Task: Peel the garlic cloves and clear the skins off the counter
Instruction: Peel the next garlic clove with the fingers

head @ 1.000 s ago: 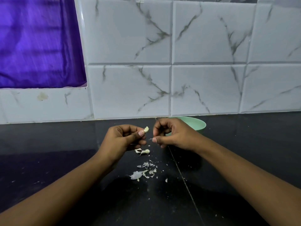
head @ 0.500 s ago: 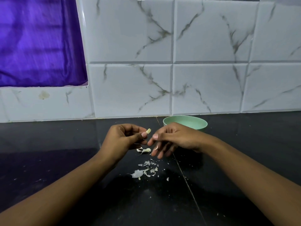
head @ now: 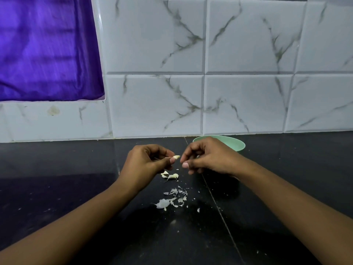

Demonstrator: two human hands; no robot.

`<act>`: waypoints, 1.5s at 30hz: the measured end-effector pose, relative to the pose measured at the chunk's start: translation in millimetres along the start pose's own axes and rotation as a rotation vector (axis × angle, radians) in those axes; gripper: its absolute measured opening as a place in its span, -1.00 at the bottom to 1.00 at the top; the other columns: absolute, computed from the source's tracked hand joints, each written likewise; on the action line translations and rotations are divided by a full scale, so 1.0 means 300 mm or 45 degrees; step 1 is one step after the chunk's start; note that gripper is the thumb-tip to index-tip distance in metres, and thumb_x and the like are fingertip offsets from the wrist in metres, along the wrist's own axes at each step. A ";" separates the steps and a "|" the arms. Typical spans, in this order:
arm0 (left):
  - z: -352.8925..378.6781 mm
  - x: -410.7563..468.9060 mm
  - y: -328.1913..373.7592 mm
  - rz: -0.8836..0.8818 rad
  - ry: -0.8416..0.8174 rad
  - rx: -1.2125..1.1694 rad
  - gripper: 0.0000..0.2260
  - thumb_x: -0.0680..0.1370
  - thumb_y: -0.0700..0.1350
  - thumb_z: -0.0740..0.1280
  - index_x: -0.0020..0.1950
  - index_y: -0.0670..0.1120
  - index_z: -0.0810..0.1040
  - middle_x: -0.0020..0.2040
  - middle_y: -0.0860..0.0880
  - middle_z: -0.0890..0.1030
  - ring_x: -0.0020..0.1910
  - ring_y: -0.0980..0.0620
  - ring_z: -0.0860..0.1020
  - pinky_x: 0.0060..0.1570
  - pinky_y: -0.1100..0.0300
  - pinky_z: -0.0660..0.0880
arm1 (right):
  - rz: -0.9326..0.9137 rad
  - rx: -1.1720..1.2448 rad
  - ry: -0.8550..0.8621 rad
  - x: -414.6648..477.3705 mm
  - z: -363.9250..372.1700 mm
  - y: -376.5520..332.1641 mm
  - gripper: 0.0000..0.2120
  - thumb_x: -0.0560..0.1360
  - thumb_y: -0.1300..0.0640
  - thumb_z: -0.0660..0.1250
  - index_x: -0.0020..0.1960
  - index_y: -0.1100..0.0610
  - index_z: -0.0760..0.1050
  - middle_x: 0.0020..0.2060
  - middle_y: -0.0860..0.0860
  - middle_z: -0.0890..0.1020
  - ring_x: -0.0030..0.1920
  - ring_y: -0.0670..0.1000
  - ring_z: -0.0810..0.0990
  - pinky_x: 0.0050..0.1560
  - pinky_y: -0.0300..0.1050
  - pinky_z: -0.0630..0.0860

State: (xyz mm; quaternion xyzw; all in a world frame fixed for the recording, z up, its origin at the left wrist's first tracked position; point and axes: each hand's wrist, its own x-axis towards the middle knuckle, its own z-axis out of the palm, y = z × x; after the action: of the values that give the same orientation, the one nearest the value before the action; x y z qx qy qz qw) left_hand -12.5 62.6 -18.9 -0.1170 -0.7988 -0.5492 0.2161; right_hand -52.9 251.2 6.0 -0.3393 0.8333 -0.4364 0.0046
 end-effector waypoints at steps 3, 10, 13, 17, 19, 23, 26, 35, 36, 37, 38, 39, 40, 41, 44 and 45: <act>0.001 0.002 -0.003 0.021 -0.004 0.034 -0.96 0.42 -0.20 0.48 -0.17 -0.08 0.67 -0.33 -0.09 0.68 -0.29 0.02 0.67 -0.14 0.05 0.60 | -0.103 0.028 0.144 0.001 0.009 -0.003 -0.87 0.39 0.26 0.49 -0.10 0.11 0.60 -0.29 0.02 0.67 -0.28 -0.02 0.68 -0.18 -0.08 0.57; 0.005 -0.001 0.002 0.040 -0.031 0.084 -0.94 0.44 -0.20 0.46 -0.20 -0.05 0.66 -0.32 -0.05 0.69 -0.31 0.08 0.67 -0.22 0.20 0.61 | -0.263 0.017 0.224 0.011 0.041 0.015 -0.87 0.40 0.28 0.47 -0.16 0.06 0.62 -0.33 -0.03 0.67 -0.27 -0.04 0.66 -0.20 -0.21 0.56; 0.006 0.000 0.006 -0.031 -0.056 -0.025 -0.95 0.46 -0.21 0.43 -0.19 -0.09 0.64 -0.31 -0.07 0.69 -0.31 0.09 0.66 -0.24 0.19 0.59 | -0.241 0.133 0.233 0.015 0.048 0.019 -0.83 0.41 0.31 0.45 -0.19 0.05 0.59 -0.34 -0.03 0.66 -0.27 -0.07 0.65 -0.21 -0.24 0.56; 0.008 -0.002 0.016 -0.205 -0.084 -0.308 -0.95 0.48 -0.26 0.39 -0.18 -0.17 0.62 -0.33 -0.06 0.67 -0.32 0.07 0.65 -0.34 0.28 0.56 | -0.304 0.142 0.279 0.018 0.060 0.025 -0.83 0.41 0.33 0.44 -0.19 0.06 0.58 -0.30 -0.05 0.66 -0.24 -0.07 0.66 -0.17 -0.25 0.57; 0.008 -0.003 0.021 -0.280 -0.090 -0.385 -0.93 0.49 -0.27 0.37 -0.19 -0.18 0.61 -0.34 -0.06 0.66 -0.35 0.08 0.64 -0.36 0.30 0.55 | -0.396 -0.032 0.342 0.014 0.062 0.025 -0.88 0.41 0.30 0.46 -0.18 0.09 0.61 -0.28 -0.06 0.67 -0.23 -0.12 0.65 -0.14 -0.26 0.57; 0.010 -0.004 0.024 -0.387 -0.108 -0.445 -0.90 0.51 -0.29 0.34 -0.20 -0.19 0.59 -0.36 -0.04 0.65 -0.39 0.11 0.63 -0.41 0.31 0.54 | -0.725 -0.519 0.443 0.010 0.073 0.022 -0.97 0.40 0.28 0.43 -0.17 0.19 0.60 -0.28 -0.01 0.66 -0.26 -0.15 0.57 -0.22 -0.36 0.46; 0.012 -0.003 0.024 -0.422 -0.112 -0.450 -0.87 0.52 -0.28 0.33 -0.22 -0.18 0.59 -0.35 -0.04 0.64 -0.39 0.11 0.63 -0.37 0.29 0.57 | -0.895 -0.813 0.498 0.011 0.079 0.029 -0.95 0.41 0.29 0.31 -0.18 0.21 0.56 -0.32 0.05 0.60 -0.30 0.00 0.56 -0.29 -0.19 0.46; 0.012 0.001 0.022 -0.369 -0.119 -0.390 -0.88 0.56 -0.25 0.30 -0.17 -0.18 0.56 -0.32 -0.04 0.63 -0.39 0.08 0.63 -0.35 0.24 0.57 | -0.395 -0.080 0.451 0.031 0.083 0.028 -0.89 0.39 0.29 0.47 -0.23 0.11 0.60 -0.27 0.06 0.68 -0.27 -0.06 0.64 -0.19 -0.15 0.58; 0.013 0.001 0.019 -0.316 -0.107 -0.336 -0.88 0.56 -0.26 0.31 -0.17 -0.19 0.56 -0.31 -0.06 0.64 -0.39 0.07 0.64 -0.34 0.23 0.57 | -0.238 0.138 0.402 0.030 0.085 0.026 -0.87 0.39 0.29 0.47 -0.23 0.10 0.59 -0.28 0.09 0.68 -0.27 -0.04 0.65 -0.20 -0.19 0.59; 0.014 0.000 0.014 -0.256 -0.093 -0.258 -0.88 0.55 -0.27 0.32 -0.18 -0.19 0.56 -0.30 -0.09 0.64 -0.37 0.05 0.64 -0.32 0.21 0.58 | -0.111 0.302 0.356 0.026 0.087 0.027 -0.87 0.40 0.30 0.47 -0.23 0.11 0.58 -0.30 0.10 0.68 -0.28 -0.03 0.66 -0.23 -0.23 0.58; 0.015 0.001 0.011 -0.196 -0.080 -0.170 -0.88 0.54 -0.27 0.33 -0.19 -0.18 0.57 -0.29 -0.10 0.65 -0.36 0.03 0.65 -0.27 0.15 0.60 | -0.013 0.436 0.303 0.022 0.087 0.028 -0.90 0.41 0.30 0.45 -0.20 0.14 0.58 -0.31 0.10 0.68 -0.29 -0.04 0.66 -0.26 -0.26 0.57; 0.014 0.001 0.006 -0.143 -0.067 -0.086 -0.88 0.53 -0.26 0.35 -0.20 -0.17 0.58 -0.29 -0.10 0.66 -0.33 0.00 0.66 -0.21 0.10 0.61 | 0.065 0.544 0.259 0.021 0.089 0.026 -0.93 0.42 0.30 0.44 -0.18 0.17 0.58 -0.32 0.10 0.68 -0.31 -0.04 0.67 -0.28 -0.27 0.58; 0.014 0.000 0.003 -0.093 -0.053 -0.004 -0.88 0.53 -0.25 0.36 -0.21 -0.15 0.59 -0.31 -0.09 0.67 -0.32 -0.01 0.67 -0.16 0.08 0.61 | 0.128 0.627 0.237 0.017 0.088 0.021 -0.95 0.44 0.31 0.42 -0.17 0.20 0.58 -0.32 0.10 0.68 -0.32 -0.04 0.67 -0.30 -0.28 0.58; 0.014 0.000 0.004 -0.039 -0.038 0.084 -0.89 0.52 -0.24 0.38 -0.21 -0.13 0.60 -0.33 -0.06 0.68 -0.32 0.01 0.67 -0.15 0.10 0.61 | 0.178 0.684 0.231 0.016 0.087 0.016 -0.95 0.45 0.32 0.39 -0.17 0.21 0.58 -0.33 0.10 0.68 -0.34 -0.04 0.67 -0.32 -0.27 0.59; 0.020 -0.010 0.012 0.089 0.005 0.310 -0.90 0.51 -0.20 0.40 -0.21 -0.08 0.62 -0.38 0.01 0.67 -0.35 0.14 0.65 -0.20 0.23 0.57 | 0.277 0.780 0.229 0.013 0.085 0.008 -0.90 0.49 0.31 0.34 -0.20 0.22 0.58 -0.36 0.10 0.67 -0.37 -0.04 0.66 -0.38 -0.27 0.58; 0.023 -0.014 0.016 0.118 0.015 0.359 -0.90 0.50 -0.19 0.41 -0.21 -0.06 0.62 -0.39 0.02 0.66 -0.36 0.16 0.65 -0.22 0.27 0.55 | 0.295 0.791 0.222 0.013 0.084 0.007 -0.90 0.49 0.29 0.34 -0.20 0.23 0.57 -0.36 0.10 0.67 -0.38 -0.04 0.66 -0.39 -0.27 0.57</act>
State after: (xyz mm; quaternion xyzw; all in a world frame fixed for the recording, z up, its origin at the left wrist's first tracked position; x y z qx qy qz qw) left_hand -8.3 71.0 -18.9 -0.1192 -0.8604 -0.4218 0.2601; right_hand -49.3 231.6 -9.9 -0.1862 0.6909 -0.6933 0.0859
